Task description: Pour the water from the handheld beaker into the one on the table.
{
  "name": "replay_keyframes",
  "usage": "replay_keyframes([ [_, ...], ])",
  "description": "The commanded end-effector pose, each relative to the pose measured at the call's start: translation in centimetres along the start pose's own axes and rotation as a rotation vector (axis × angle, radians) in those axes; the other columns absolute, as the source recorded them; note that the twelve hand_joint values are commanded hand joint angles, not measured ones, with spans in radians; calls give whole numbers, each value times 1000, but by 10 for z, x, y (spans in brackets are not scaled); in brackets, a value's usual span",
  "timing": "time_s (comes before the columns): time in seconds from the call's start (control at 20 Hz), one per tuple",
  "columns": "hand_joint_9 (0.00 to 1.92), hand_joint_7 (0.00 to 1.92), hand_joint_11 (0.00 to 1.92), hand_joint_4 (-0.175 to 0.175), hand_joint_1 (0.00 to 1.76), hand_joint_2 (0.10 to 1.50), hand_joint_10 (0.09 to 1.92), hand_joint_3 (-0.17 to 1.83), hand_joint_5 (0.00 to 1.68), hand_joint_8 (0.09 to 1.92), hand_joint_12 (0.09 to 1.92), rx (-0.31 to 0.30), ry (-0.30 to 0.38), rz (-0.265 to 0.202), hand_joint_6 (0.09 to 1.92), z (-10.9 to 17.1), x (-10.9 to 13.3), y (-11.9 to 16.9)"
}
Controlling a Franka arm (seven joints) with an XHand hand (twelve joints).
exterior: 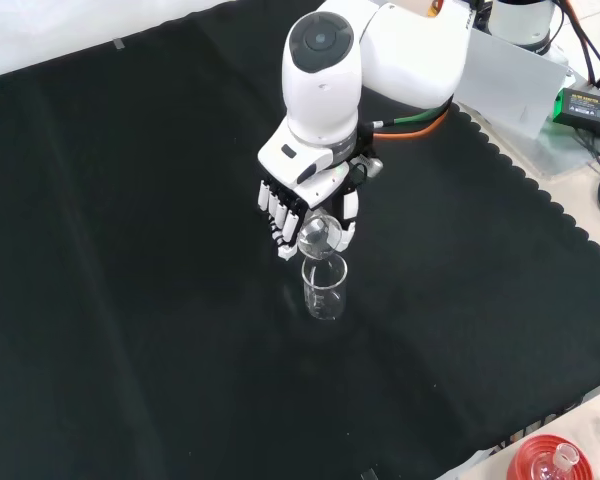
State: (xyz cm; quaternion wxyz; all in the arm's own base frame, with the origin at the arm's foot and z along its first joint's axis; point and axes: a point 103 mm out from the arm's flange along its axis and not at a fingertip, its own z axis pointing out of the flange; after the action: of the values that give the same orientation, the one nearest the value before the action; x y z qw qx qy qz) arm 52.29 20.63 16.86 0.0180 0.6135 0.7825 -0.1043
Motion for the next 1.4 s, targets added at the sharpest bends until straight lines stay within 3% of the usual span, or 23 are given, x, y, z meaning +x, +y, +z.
replay_keyframes([
  [0.05, 1611, 1705, 1279, 36, 1192, 620, 87, 609, 1524, 87, 810, 22, -33, 3, 161, 2, -1, -1],
  [1.0, 1611, 1707, 1285, 36, 1191, 618, 87, 613, 1521, 87, 803, 42, -92, 8, 169, -2, -6, -3],
  [1.15, 1611, 1707, 1286, 36, 1191, 618, 87, 614, 1520, 87, 801, 39, -111, 4, 170, -7, 9, -1],
  [1.4, 1611, 1708, 1288, 37, 1191, 617, 87, 615, 1519, 87, 799, 34, -109, -5, 173, -5, -5, -3],
])
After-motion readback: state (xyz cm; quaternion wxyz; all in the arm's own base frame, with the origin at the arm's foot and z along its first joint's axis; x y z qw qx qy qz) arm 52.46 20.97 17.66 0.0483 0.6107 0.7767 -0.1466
